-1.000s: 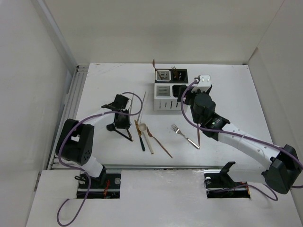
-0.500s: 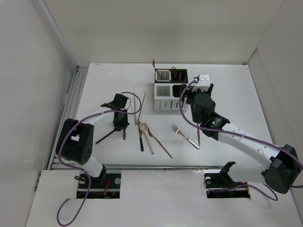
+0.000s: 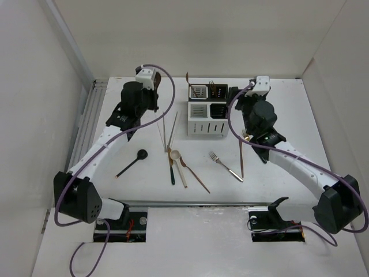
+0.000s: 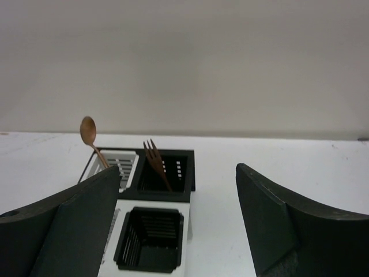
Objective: Sort the eating utensils into containers
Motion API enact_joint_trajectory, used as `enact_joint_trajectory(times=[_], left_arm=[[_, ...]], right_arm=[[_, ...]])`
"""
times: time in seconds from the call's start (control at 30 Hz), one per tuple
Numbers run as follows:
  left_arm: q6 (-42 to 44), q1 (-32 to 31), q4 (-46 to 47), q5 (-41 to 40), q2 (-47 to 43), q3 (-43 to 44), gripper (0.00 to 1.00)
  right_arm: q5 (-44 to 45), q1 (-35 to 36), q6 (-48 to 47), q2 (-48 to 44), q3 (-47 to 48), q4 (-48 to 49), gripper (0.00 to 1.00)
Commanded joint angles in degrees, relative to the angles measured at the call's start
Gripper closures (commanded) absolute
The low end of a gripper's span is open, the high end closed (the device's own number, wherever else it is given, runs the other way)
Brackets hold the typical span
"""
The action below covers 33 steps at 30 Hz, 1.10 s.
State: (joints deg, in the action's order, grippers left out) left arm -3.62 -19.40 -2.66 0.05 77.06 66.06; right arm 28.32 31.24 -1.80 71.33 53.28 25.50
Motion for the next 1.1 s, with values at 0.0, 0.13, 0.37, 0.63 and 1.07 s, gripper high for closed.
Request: enact_joint_trajectory(times=[0.0, 0.13, 0.37, 0.63, 1.07], left_arm=[[9.5, -2.0, 22.3, 2.0, 4.7, 3.2, 1.00], [9.5, -3.5, 32.0, 9.2, 15.9, 11.5, 1.00], [9.0, -7.0, 41.8, 13.6, 33.8, 25.2, 1.00], [4.4, -8.9, 45.7, 16.6, 42.3, 28.7, 1.00], [1.7, -9.5, 45.7, 4.5, 44.4, 24.7, 0.67]], right_arm=[[-8.8, -2.3, -2.0, 0.1, 1.0, 9.2, 0.14], [-13.8, -5.4, -2.0, 1.3, 1.5, 11.8, 0.14], [-16.7, -9.1, -2.7, 6.1, 4.6, 12.4, 0.14], [-18.6, -13.7, -2.7, 7.3, 5.7, 11.9, 0.14], [-19.1, -16.7, -5.6, 3.1, 3.5, 9.7, 0.14]])
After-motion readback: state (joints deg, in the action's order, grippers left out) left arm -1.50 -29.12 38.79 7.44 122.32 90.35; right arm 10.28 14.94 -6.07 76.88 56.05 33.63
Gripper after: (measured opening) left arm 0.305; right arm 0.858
